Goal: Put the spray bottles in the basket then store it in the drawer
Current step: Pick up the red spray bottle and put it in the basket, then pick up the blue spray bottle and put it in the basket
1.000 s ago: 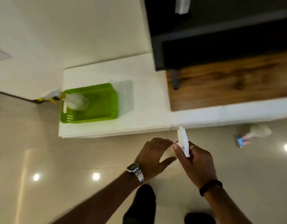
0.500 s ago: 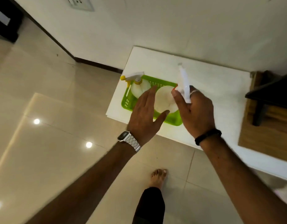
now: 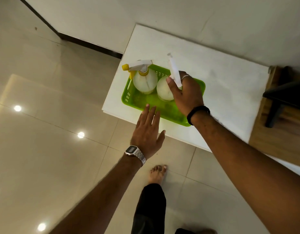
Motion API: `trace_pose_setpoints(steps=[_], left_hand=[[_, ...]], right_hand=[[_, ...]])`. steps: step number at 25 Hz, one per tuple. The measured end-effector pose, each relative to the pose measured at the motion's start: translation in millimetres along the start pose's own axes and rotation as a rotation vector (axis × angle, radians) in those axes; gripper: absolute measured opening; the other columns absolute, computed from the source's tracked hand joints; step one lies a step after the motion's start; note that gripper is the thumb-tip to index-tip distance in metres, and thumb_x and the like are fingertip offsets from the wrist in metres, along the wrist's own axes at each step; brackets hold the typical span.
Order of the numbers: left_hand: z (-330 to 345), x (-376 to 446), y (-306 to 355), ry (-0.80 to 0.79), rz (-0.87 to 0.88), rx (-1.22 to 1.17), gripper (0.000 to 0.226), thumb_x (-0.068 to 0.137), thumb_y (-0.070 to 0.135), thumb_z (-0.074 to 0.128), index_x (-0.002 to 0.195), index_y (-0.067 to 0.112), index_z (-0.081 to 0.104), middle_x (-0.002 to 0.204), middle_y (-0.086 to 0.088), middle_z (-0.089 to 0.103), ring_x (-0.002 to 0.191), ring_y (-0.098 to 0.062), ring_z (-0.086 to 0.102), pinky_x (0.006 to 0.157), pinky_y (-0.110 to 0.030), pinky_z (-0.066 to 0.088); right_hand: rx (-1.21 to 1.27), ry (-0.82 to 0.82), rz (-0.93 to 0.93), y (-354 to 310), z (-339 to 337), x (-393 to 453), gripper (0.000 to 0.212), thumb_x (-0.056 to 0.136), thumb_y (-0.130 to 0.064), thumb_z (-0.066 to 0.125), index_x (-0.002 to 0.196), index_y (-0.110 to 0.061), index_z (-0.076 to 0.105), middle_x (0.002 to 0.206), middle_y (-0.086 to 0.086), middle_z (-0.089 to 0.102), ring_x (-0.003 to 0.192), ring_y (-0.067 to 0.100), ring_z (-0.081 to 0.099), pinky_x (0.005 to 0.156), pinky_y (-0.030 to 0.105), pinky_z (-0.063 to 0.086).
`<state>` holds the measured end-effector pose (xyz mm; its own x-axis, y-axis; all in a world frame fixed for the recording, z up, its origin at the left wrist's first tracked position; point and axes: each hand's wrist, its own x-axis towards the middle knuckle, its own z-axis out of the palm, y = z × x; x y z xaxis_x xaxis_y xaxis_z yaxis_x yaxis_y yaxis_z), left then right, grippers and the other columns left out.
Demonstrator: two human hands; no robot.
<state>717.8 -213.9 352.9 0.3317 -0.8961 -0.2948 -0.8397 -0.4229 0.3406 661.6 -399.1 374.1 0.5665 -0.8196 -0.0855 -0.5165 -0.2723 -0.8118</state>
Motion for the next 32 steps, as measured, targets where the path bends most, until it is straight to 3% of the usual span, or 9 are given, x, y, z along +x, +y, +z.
trace_pose_setpoints(steps=[2, 4, 7, 8, 11, 15, 19, 26, 32], left_hand=[[-3, -1, 3, -0.014, -0.002, 0.009, 0.072, 0.098, 0.041, 0.046, 0.157, 0.005, 0.027, 0.168, -0.015, 0.019, 0.159, -0.033, 0.005, 0.127, -0.047, 0.021], [-9, -6, 14, 0.041, -0.006, -0.036, 0.068, 0.096, 0.032, 0.052, 0.155, 0.004, 0.033, 0.166, -0.016, 0.026, 0.158, -0.034, 0.013, 0.125, -0.046, 0.026], [4, -28, 87, 0.139, 0.293, -0.097, 0.060, 0.091, 0.021, 0.057, 0.148, 0.006, 0.044, 0.157, -0.011, 0.042, 0.153, -0.029, 0.030, 0.123, -0.040, 0.031], [8, -36, 93, 0.144, 0.334, -0.082, 0.060, 0.091, 0.021, 0.057, 0.147, 0.007, 0.044, 0.155, -0.010, 0.043, 0.151, -0.028, 0.033, 0.122, -0.039, 0.030], [20, -43, 96, 0.098, 0.290, 0.019, 0.056, 0.091, 0.027, 0.056, 0.141, 0.003, 0.051, 0.142, -0.012, 0.055, 0.135, -0.031, 0.051, 0.113, -0.044, 0.042], [81, -70, 185, -0.236, 0.362, 0.246, 0.063, 0.090, 0.033, 0.058, 0.147, 0.006, 0.047, 0.142, -0.011, 0.056, 0.131, -0.031, 0.052, 0.111, -0.044, 0.042], [153, -106, 279, -0.462, 0.498, 0.421, 0.068, 0.088, 0.035, 0.062, 0.148, 0.007, 0.045, 0.147, -0.011, 0.052, 0.138, -0.031, 0.046, 0.113, -0.044, 0.038], [260, -160, 498, -0.503, 0.648, 0.386, 0.063, 0.090, 0.035, 0.061, 0.145, 0.009, 0.045, 0.148, -0.009, 0.049, 0.139, -0.030, 0.044, 0.110, -0.046, 0.039], [330, -183, 633, -0.508, 0.758, 0.384, 0.062, 0.091, 0.036, 0.062, 0.144, 0.008, 0.046, 0.146, -0.012, 0.053, 0.135, -0.033, 0.049, 0.107, -0.046, 0.043]], right_hand=[[0.065, -0.046, 0.057, -1, -1, -8, 0.037, 0.093, -0.049, 0.060, 0.116, -0.020, 0.061, 0.115, -0.002, 0.067, 0.109, 0.016, 0.063, 0.091, 0.029, 0.053], [0.041, -0.018, 0.106, -1, -13, -26, 0.061, 0.091, -0.048, 0.066, 0.139, -0.013, 0.052, 0.136, 0.004, 0.060, 0.126, 0.019, 0.055, 0.104, 0.033, 0.046], [-0.089, 0.262, 0.032, 37, -86, -91, 0.053, 0.095, -0.036, 0.063, 0.139, -0.008, 0.053, 0.135, 0.010, 0.059, 0.127, 0.026, 0.053, 0.105, 0.043, 0.043], [-0.133, 0.278, -0.037, 43, -88, -107, 0.048, 0.096, -0.034, 0.060, 0.137, -0.009, 0.054, 0.137, 0.010, 0.058, 0.129, 0.026, 0.052, 0.105, 0.044, 0.042], [-0.306, 0.050, -0.105, 48, -73, -153, 0.051, 0.099, -0.040, 0.046, 0.146, -0.019, 0.045, 0.155, 0.003, 0.040, 0.147, 0.020, 0.031, 0.111, 0.046, 0.029], [-0.443, -0.131, 0.230, 147, -143, -271, 0.059, 0.102, -0.048, 0.030, 0.156, -0.024, 0.027, 0.167, 0.006, 0.017, 0.154, 0.022, 0.010, 0.117, 0.053, 0.016], [-0.531, -0.228, 0.464, 247, -226, -411, 0.064, 0.102, -0.053, 0.024, 0.158, -0.022, 0.019, 0.167, 0.009, 0.012, 0.154, 0.026, 0.008, 0.118, 0.056, 0.017], [-0.501, -0.028, 0.830, 364, -365, -599, 0.065, 0.102, -0.052, 0.024, 0.159, -0.021, 0.015, 0.167, 0.011, 0.010, 0.154, 0.028, 0.006, 0.117, 0.058, 0.016], [-0.382, 0.117, 0.997, 418, -410, -661, 0.067, 0.102, -0.052, 0.027, 0.159, -0.022, 0.008, 0.168, 0.009, 0.006, 0.154, 0.028, 0.005, 0.117, 0.057, 0.015]])
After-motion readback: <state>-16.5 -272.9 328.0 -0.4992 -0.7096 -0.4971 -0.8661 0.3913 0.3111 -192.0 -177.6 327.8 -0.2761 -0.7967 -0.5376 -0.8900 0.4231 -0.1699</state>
